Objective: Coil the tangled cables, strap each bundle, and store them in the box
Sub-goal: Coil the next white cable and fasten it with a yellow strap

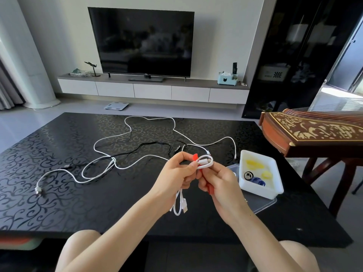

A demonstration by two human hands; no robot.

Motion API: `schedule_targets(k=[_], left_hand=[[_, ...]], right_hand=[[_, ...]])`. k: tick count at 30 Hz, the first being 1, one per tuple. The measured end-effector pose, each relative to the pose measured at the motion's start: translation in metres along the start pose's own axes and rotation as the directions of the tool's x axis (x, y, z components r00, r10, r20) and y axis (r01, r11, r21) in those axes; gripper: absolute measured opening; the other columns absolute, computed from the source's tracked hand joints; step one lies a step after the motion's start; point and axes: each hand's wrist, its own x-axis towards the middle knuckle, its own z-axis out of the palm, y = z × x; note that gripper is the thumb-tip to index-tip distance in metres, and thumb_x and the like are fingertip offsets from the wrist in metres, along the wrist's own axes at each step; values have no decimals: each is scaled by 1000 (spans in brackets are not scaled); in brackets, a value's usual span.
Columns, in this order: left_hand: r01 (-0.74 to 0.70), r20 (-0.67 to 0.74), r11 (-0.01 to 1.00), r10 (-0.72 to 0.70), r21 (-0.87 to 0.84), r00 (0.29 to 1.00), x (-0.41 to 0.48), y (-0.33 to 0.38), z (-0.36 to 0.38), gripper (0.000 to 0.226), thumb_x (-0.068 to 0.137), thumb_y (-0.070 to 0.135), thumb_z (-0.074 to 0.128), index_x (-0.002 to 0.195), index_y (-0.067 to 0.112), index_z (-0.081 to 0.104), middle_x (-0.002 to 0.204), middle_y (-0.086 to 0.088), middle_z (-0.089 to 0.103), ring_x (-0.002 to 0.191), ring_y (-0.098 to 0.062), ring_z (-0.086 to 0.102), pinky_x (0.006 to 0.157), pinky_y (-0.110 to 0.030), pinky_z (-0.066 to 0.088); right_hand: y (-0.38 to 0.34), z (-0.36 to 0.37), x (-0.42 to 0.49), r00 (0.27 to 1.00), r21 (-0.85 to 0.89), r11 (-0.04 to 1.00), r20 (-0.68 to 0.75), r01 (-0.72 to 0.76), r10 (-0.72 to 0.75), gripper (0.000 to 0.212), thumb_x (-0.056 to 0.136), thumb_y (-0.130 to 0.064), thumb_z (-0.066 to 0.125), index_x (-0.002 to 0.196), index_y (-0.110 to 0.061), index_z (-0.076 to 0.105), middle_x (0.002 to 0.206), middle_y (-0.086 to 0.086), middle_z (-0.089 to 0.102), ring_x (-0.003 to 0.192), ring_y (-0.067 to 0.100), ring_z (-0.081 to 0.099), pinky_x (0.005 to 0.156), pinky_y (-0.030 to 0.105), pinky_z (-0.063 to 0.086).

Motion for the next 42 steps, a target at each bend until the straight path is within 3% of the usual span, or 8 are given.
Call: schedule_targets(k=[5,10,14,19,25,31,35,42], left_hand=[[-5,-103,1000,7,23,995,6,-1,-4,16,94,4,53,79,10,52,49,5,39,44,-7,29,43,-17,22],[18,-177,999,-8,49,984,12,-2,-13,19,91,1,55,74,10,52,51,1,39,44,-7,30,42,-17,20],[42,-165,996,-29,75,986,12,-4,-12,24,90,1,57,69,12,55,54,-3,43,43,-8,31,42,-18,20],[11,-141,976,21,219,990,7,-7,-11,23,90,8,61,69,17,59,55,-6,47,47,-12,29,46,-20,21],[-90,-41,926,113,365,993,1,-7,-7,19,89,7,62,72,16,62,46,10,58,42,-4,36,44,-13,29],[-120,3,896,131,427,991,1,-6,-2,27,86,12,67,63,27,64,42,10,45,47,-13,34,53,-28,30],[-129,19,884,135,450,991,2,-5,0,20,86,13,67,67,18,65,41,12,44,43,-9,31,49,-24,27],[-134,15,875,144,464,990,1,-7,4,16,85,10,66,68,12,66,41,11,48,44,-10,32,50,-26,27]], right_hand=[[-3,-6,-6,999,0,999,-21,-49,49,21,97,-4,46,100,-7,67,76,10,69,61,18,64,49,23,49],[-7,-21,-21,987,-313,941,-53,131,-155,19,83,-28,64,86,-10,68,68,10,69,55,24,68,46,27,53],[-15,-28,-24,975,-419,885,3,204,-224,33,74,-47,65,63,-16,64,57,5,64,43,13,59,41,19,45],[-22,-33,-17,957,-441,857,14,266,-290,50,70,-74,56,60,-28,70,40,-3,39,39,4,32,44,11,28],[-28,-30,-11,959,-153,966,224,209,-172,39,86,-50,56,82,-16,73,58,-3,55,45,8,45,44,17,37],[-26,-22,-1,952,-478,829,58,290,-300,29,80,-42,62,62,-22,71,46,-9,56,43,0,47,48,6,34],[-24,-19,2,937,-483,815,37,322,-348,29,80,-34,63,75,-9,75,51,-12,58,50,-1,52,53,5,38],[-22,-13,3,959,-447,859,-4,251,-283,24,79,-38,61,76,-19,75,56,-9,64,53,1,58,51,9,44]])
